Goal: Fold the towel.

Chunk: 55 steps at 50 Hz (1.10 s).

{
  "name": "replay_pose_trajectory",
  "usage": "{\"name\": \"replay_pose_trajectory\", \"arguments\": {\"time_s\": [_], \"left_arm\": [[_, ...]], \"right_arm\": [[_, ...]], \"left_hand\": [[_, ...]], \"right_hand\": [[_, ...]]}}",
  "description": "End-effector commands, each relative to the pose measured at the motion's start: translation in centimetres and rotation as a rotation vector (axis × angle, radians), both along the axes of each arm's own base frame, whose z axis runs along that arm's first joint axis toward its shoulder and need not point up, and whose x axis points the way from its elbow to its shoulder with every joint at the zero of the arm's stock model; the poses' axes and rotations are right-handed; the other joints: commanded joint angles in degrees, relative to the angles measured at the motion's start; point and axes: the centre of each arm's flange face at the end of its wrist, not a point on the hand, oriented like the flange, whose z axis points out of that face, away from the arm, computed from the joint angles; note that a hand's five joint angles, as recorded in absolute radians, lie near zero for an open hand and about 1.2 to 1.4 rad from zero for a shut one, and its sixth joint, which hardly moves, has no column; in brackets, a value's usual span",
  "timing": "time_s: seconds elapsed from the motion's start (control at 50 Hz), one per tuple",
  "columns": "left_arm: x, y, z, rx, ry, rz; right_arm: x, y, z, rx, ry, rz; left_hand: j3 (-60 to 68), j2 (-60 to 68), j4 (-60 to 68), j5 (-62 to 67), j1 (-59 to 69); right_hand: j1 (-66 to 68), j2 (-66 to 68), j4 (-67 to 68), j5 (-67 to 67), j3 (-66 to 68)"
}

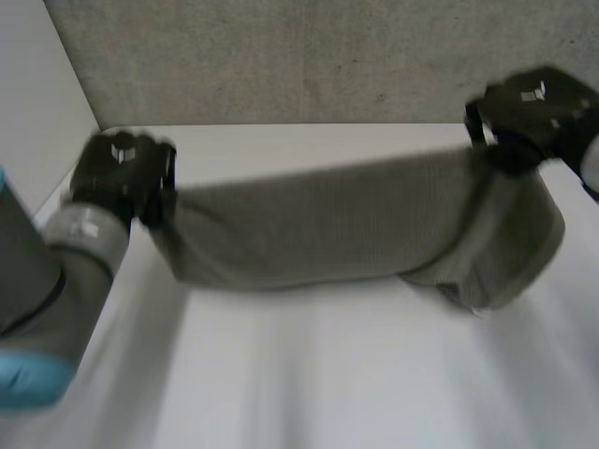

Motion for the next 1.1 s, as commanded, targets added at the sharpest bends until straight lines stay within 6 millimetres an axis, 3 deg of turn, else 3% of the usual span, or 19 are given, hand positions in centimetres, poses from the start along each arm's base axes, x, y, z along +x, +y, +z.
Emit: {"name": "replay_pose_trajectory", "arguments": {"time_s": [0.02,0.06,0.18,0.22,0.24,0.26,0.28,0.3,0.32,0.34,0.38,0.4,0.44,0.48,0.6,0.72,0.9,0.98,1.1], "left_arm": [[-1.4,-5.5,7.1,-0.316,0.097,0.044],[-1.7,-5.6,9.0,-0.392,0.169,0.042],[-1.6,-4.1,7.4,-0.348,0.218,0.036],[-1.2,-2.2,4.8,-0.278,0.193,0.023],[-1.2,-2.2,4.8,-0.278,0.193,0.023],[-0.8,-1.3,3.0,-0.238,0.172,0.018],[-0.5,-0.4,1.1,-0.200,0.145,0.018],[-0.5,-0.4,1.0,-0.199,0.145,0.018],[0.0,0.5,-0.8,-0.165,0.124,0.017],[0.4,1.4,-2.6,-0.131,0.105,0.018],[0.9,2.4,-4.1,-0.099,0.080,0.016],[0.9,2.4,-4.2,-0.099,0.079,0.016],[1.6,4.4,-7.0,-0.031,0.002,-0.004],[1.9,5.4,-8.3,0.001,-0.048,-0.024],[2.6,8.2,-11.1,0.082,-0.196,-0.107],[2.6,9.2,-9.9,0.084,-0.220,-0.147],[1.7,6.7,-3.7,-0.033,-0.153,-0.144],[1.6,6.3,-4.2,0.009,-0.166,-0.144],[1.9,7.7,-7.2,0.189,-0.234,-0.169]], "right_arm": [[4.0,-3.8,4.6,-0.451,-0.222,-0.033],[4.5,-3.7,5.0,-0.516,-0.263,-0.015],[4.2,-1.8,4.8,-0.525,-0.335,0.044],[4.3,-0.3,2.4,-0.413,-0.325,0.103],[4.3,-0.3,2.3,-0.412,-0.325,0.103],[4.4,0.6,0.6,-0.343,-0.301,0.135],[4.4,0.6,0.6,-0.342,-0.301,0.136],[4.4,1.7,-1.0,-0.275,-0.272,0.165],[4.4,2.7,-2.8,-0.207,-0.236,0.190],[4.4,2.7,-2.9,-0.206,-0.236,0.191],[3.7,4.5,-6.2,-0.086,-0.156,0.204],[3.7,4.5,-6.2,-0.085,-0.156,0.204],[3.1,5.2,-7.9,-0.036,-0.109,0.194],[1.7,6.1,-10.5,0.029,-0.008,0.162],[-0.5,6.4,-13.2,0.090,0.125,0.107],[-1.3,6.2,-14.0,0.127,0.124,0.080],[-1.2,6.1,-15.7,0.190,0.130,0.085],[-1.1,6.2,-16.0,0.197,0.131,0.088],[-1.6,5.8,-16.5,0.224,0.123,0.047]], "left_hand": [[-13.21,-10.31,-11.81,-19.85,-6.40],[-13.04,-10.14,-11.65,-19.68,-6.24],[-13.71,-10.81,-12.32,-20.35,-6.91],[-15.71,-12.82,-14.32,-22.35,-8.91],[-15.73,-12.83,-14.34,-22.37,-8.93],[-18.23,-15.33,-16.84,-24.87,-11.43],[-20.08,-17.19,-18.69,-26.72,-13.28],[-20.10,-17.21,-18.71,-26.74,-13.30],[-21.44,-18.54,-20.04,-28.08,-14.63],[-22.78,-19.88,-21.39,-29.42,-15.98],[-24.46,-21.56,-23.07,-31.10,-17.66],[-24.48,-21.58,-23.09,-31.12,-17.67],[-30.33,-27.44,-28.94,-36.97,-23.53],[-33.53,-30.63,-32.14,-40.17,-26.73],[-52.02,-49.12,-50.63,-58.66,-45.22],[-69.22,-66.32,-67.83,-75.86,-62.42],[-73.26,-70.36,-71.87,-79.90,-66.46],[-72.75,-69.86,-71.36,-79.39,-65.95],[-72.08,-69.18,-70.69,-78.72,-65.28]], "right_hand": [[4.20,4.63,3.07,3.78,3.67],[4.20,4.63,3.07,3.78,3.67],[4.20,4.63,3.07,3.78,3.67],[4.20,4.63,3.07,3.78,3.67],[4.20,4.63,3.07,3.78,3.67],[4.20,4.63,3.07,3.78,3.67],[4.20,4.63,3.07,3.78,3.67],[4.20,4.63,3.07,3.78,3.67],[4.20,4.63,3.07,3.78,3.67],[4.20,4.63,3.07,3.78,3.67],[4.20,4.63,3.07,3.78,3.67],[4.20,4.63,3.07,3.78,3.67],[4.20,4.63,3.07,3.78,3.67],[4.20,4.63,3.07,3.78,3.67],[4.20,4.63,3.07,3.78,3.67],[4.20,4.63,3.07,3.78,3.67],[4.20,4.63,3.07,3.78,3.67],[4.20,4.63,3.07,3.78,3.67],[4.20,4.63,3.07,3.78,3.67]]}}
